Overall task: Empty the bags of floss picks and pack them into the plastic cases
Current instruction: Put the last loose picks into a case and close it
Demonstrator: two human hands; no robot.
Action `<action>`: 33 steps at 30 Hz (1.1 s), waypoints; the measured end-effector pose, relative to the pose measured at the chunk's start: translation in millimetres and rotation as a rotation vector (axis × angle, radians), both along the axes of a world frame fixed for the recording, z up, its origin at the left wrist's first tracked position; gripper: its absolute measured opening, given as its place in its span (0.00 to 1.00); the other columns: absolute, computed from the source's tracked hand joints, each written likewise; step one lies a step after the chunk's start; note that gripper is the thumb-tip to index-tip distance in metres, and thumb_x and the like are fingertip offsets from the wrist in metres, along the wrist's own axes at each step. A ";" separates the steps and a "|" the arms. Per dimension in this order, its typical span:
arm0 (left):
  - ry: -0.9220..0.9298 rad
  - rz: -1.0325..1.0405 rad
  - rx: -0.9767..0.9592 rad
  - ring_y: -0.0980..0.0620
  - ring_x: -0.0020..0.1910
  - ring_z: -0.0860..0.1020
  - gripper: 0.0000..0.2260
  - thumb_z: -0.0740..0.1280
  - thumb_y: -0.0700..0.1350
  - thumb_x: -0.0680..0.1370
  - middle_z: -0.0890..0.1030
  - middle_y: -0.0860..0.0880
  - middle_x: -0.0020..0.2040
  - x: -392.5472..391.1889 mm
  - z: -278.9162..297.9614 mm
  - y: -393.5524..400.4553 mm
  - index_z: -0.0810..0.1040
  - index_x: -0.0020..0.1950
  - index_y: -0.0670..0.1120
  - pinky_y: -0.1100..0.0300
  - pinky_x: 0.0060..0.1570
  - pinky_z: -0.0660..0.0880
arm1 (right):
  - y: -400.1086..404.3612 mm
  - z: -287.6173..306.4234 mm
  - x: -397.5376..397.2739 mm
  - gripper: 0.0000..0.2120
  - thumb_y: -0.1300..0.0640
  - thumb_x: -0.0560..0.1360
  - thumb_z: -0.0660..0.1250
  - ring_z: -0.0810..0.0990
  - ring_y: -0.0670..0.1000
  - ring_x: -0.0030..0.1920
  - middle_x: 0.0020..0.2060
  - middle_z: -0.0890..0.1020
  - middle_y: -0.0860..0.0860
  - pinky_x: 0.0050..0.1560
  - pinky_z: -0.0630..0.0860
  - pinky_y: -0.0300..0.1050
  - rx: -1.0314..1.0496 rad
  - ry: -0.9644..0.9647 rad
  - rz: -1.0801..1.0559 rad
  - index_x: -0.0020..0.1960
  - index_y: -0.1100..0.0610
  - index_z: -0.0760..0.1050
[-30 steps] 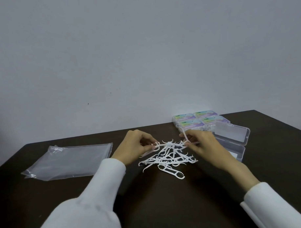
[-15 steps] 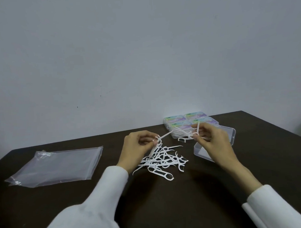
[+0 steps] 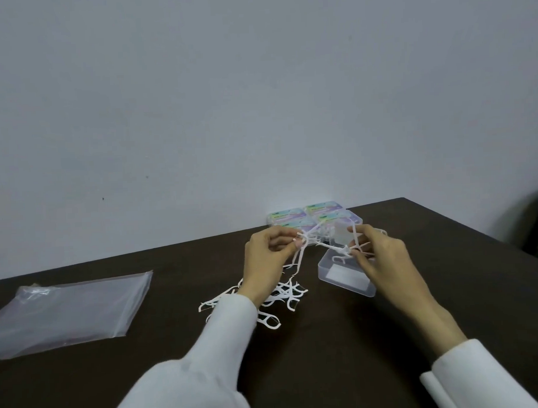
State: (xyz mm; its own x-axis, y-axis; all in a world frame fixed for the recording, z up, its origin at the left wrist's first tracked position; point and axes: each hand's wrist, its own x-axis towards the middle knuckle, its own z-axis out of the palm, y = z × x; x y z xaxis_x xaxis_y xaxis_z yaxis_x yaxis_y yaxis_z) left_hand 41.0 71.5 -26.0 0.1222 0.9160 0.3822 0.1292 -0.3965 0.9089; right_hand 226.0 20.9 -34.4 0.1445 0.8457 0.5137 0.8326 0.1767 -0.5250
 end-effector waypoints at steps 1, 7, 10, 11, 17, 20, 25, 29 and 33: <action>-0.028 -0.008 -0.013 0.62 0.39 0.80 0.05 0.74 0.39 0.71 0.84 0.53 0.40 5.2 0.2 0.8 0.82 0.41 0.48 0.73 0.40 0.74 | 0.0 -1.1 0.5 0.22 0.60 0.74 0.67 0.81 0.50 0.52 0.55 0.80 0.54 0.52 0.77 0.43 -0.014 -0.021 0.004 0.67 0.55 0.67; -0.121 -0.049 -0.093 0.56 0.43 0.82 0.05 0.73 0.38 0.72 0.84 0.49 0.41 31.5 -2.0 7.1 0.82 0.43 0.48 0.71 0.42 0.75 | 2.7 -12.1 6.5 0.21 0.59 0.76 0.66 0.81 0.49 0.49 0.51 0.81 0.53 0.51 0.79 0.43 -0.085 -0.102 0.032 0.66 0.51 0.65; -0.189 -0.071 -0.157 0.54 0.43 0.83 0.05 0.72 0.37 0.72 0.84 0.47 0.42 40.1 -2.8 9.8 0.81 0.45 0.46 0.66 0.46 0.77 | 4.6 -14.7 7.6 0.18 0.59 0.76 0.66 0.81 0.48 0.48 0.50 0.81 0.52 0.50 0.80 0.44 -0.114 -0.115 0.031 0.64 0.51 0.66; -0.208 -0.069 -0.180 0.52 0.44 0.83 0.05 0.72 0.38 0.73 0.84 0.46 0.42 42.1 -3.7 10.8 0.81 0.45 0.47 0.62 0.49 0.78 | 4.9 -14.9 7.6 0.17 0.58 0.76 0.65 0.81 0.48 0.48 0.50 0.81 0.52 0.50 0.80 0.43 -0.115 -0.116 0.031 0.63 0.51 0.66; -0.299 -0.077 -0.247 0.52 0.44 0.83 0.05 0.70 0.37 0.73 0.84 0.48 0.43 51.1 -4.2 10.2 0.80 0.46 0.46 0.62 0.48 0.79 | 6.7 -15.1 8.8 0.12 0.55 0.76 0.65 0.80 0.46 0.42 0.44 0.81 0.52 0.45 0.78 0.39 -0.041 -0.092 0.021 0.59 0.53 0.72; -0.336 -0.069 -0.255 0.57 0.40 0.82 0.05 0.70 0.37 0.73 0.84 0.48 0.43 51.3 -3.2 10.1 0.80 0.47 0.45 0.67 0.43 0.78 | 7.5 -15.3 10.3 0.08 0.55 0.76 0.65 0.81 0.48 0.43 0.44 0.83 0.52 0.46 0.80 0.44 0.020 -0.054 0.006 0.55 0.53 0.74; -0.384 -0.029 -0.282 0.57 0.40 0.81 0.06 0.70 0.37 0.74 0.83 0.45 0.46 48.3 -3.3 11.5 0.80 0.50 0.42 0.72 0.38 0.75 | 8.5 -13.2 10.0 0.11 0.51 0.77 0.62 0.81 0.47 0.41 0.44 0.83 0.52 0.43 0.80 0.42 0.005 -0.014 -0.014 0.51 0.55 0.78; -0.399 -0.024 -0.292 0.54 0.42 0.81 0.05 0.70 0.38 0.74 0.83 0.44 0.47 46.6 -3.6 11.9 0.80 0.49 0.43 0.71 0.39 0.76 | 7.3 -9.3 5.2 0.11 0.49 0.76 0.63 0.79 0.44 0.43 0.44 0.82 0.49 0.45 0.77 0.37 -0.021 0.022 0.040 0.48 0.55 0.81; -0.418 -0.035 -0.290 0.55 0.41 0.81 0.04 0.70 0.37 0.74 0.83 0.45 0.46 45.6 -2.2 11.2 0.80 0.46 0.45 0.70 0.40 0.77 | 6.9 -7.9 4.0 0.10 0.52 0.75 0.66 0.76 0.40 0.37 0.40 0.79 0.48 0.38 0.71 0.29 -0.005 0.084 0.046 0.48 0.56 0.81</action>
State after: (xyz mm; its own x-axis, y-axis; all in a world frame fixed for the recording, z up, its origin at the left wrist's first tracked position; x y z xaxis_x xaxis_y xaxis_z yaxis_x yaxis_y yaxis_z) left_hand 86.5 82.8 -28.1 0.0456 0.9897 0.1356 -0.2779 -0.1178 0.9534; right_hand 230.0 27.8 -42.3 0.1483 0.8549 0.4972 0.7764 0.2108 -0.5939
